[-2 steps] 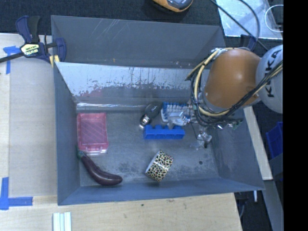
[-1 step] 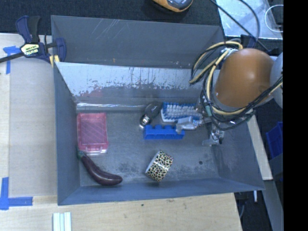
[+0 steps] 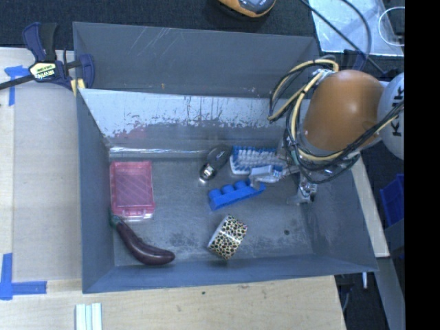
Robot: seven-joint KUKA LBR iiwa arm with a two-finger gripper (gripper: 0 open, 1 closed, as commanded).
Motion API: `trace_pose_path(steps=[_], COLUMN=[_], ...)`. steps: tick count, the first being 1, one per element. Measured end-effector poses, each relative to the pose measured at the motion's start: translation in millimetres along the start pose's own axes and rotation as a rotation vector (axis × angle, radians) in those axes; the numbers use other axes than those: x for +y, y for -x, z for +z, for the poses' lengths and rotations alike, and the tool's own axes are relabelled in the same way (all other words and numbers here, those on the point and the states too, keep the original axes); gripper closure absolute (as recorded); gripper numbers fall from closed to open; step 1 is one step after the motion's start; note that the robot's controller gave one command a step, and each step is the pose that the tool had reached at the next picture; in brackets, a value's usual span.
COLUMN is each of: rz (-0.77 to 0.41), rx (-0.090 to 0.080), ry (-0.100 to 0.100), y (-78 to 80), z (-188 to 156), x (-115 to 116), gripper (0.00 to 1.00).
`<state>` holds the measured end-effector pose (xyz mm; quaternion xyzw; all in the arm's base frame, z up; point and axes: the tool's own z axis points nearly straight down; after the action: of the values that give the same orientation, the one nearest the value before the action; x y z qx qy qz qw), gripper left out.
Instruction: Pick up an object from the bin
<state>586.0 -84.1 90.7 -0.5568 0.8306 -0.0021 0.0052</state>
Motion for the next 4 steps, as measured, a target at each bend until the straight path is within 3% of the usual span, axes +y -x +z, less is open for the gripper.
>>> trace_pose_path(steps=[1, 2, 3, 4], rz=[-0.040, -0.204, -0.147, -0.553], rx=[-0.001, -0.002, -0.005, -0.003], ry=[-0.004, -0.003, -0.006, -0.002], y=[38.8, -24.7, -51.6, -62.8], z=[12, 14, 10, 8], x=[48, 19, 26, 46], gripper=[0.00, 0.00, 0.00, 1.00])
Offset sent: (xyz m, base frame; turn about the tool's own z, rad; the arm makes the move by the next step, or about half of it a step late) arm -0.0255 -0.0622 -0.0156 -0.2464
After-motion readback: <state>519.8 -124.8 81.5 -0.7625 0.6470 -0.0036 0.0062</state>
